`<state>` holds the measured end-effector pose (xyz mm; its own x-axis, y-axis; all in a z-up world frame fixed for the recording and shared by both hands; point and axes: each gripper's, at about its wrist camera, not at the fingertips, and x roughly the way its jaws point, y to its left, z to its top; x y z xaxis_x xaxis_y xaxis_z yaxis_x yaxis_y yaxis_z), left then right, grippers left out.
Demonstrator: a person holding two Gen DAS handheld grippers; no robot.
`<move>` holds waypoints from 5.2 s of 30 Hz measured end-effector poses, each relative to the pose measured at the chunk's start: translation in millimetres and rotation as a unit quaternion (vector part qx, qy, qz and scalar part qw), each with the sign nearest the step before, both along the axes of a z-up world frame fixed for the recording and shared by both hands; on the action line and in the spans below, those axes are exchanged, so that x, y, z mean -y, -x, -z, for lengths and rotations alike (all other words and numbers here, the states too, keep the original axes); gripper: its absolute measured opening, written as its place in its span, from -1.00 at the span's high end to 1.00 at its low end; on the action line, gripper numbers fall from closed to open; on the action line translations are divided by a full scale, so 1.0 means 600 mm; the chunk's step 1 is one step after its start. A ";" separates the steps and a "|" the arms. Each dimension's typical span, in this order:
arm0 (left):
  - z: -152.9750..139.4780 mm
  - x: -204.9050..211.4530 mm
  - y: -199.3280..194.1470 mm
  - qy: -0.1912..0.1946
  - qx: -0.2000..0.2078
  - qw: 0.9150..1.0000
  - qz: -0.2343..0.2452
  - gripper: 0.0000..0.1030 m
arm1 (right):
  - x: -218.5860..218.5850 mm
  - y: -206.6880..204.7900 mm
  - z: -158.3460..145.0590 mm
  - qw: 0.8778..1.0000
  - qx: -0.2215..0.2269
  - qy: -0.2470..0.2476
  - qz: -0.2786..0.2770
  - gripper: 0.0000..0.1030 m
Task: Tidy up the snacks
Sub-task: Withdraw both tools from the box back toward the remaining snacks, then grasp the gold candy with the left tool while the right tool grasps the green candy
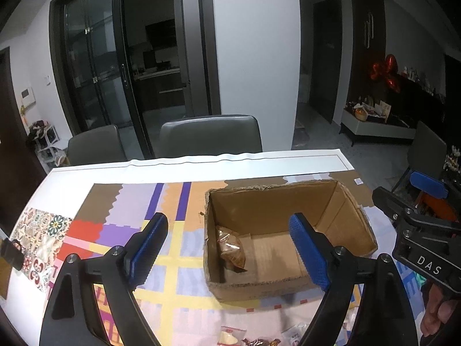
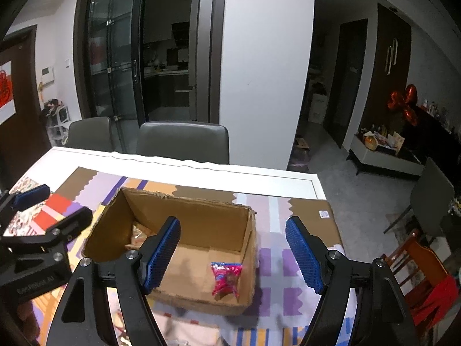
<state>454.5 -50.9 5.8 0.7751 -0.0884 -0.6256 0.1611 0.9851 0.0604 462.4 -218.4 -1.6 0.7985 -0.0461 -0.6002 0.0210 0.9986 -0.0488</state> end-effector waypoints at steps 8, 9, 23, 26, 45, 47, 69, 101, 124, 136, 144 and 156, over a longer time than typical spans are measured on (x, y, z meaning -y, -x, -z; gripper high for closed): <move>-0.007 -0.004 0.056 0.000 0.010 1.000 -0.001 -0.68 | 0.005 0.040 -0.008 1.000 0.009 -0.008 0.004 -0.48; -0.007 -0.005 0.063 0.000 0.011 1.000 -0.001 -0.68 | 0.006 0.046 -0.008 1.000 0.010 -0.011 0.003 -0.48; -0.008 -0.014 0.145 -0.004 0.027 1.000 -0.012 -0.68 | -0.002 0.127 -0.008 0.999 0.024 -0.020 -0.006 -0.48; 0.000 -0.014 0.158 -0.007 0.026 1.000 -0.014 -0.68 | -0.005 0.144 -0.005 0.999 0.027 -0.021 -0.009 -0.48; 0.057 -0.027 0.206 -0.015 0.014 1.000 -0.023 -0.68 | -0.023 0.200 0.046 0.999 0.011 -0.016 -0.026 -0.48; 0.062 -0.027 0.208 -0.017 0.014 0.999 -0.023 -0.68 | -0.022 0.204 0.053 1.000 0.009 -0.015 -0.026 -0.48; 0.149 -0.029 0.250 -0.006 -0.003 1.000 -0.028 -0.68 | -0.026 0.236 0.141 0.999 -0.026 -0.006 -0.041 -0.48; 0.308 -0.024 0.234 0.002 -0.077 0.997 -0.031 -0.80 | -0.036 0.239 0.289 0.994 -0.084 0.008 -0.071 -0.48; 0.368 -0.023 0.204 0.009 -0.121 0.992 -0.018 -0.09 | -0.044 0.206 0.367 0.986 -0.145 -0.009 -0.086 -0.15; 0.368 -0.019 0.210 0.020 -0.108 0.994 0.002 0.56 | -0.053 0.209 0.366 0.984 -0.141 -0.023 -0.104 0.44; 0.360 -0.020 0.218 0.019 -0.104 0.994 0.002 0.58 | -0.049 0.210 0.365 0.984 -0.144 -0.043 -0.100 0.47; 0.332 -0.020 0.230 0.017 -0.094 0.995 -0.001 0.58 | -0.045 0.221 0.338 0.985 -0.134 -0.052 -0.095 0.47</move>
<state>316.3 -39.1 -193.2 0.6450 -0.1095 -0.7563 0.1637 0.9865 -0.0033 329.8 -191.7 -204.6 0.5997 0.1622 -0.7836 -0.1670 0.9830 0.0758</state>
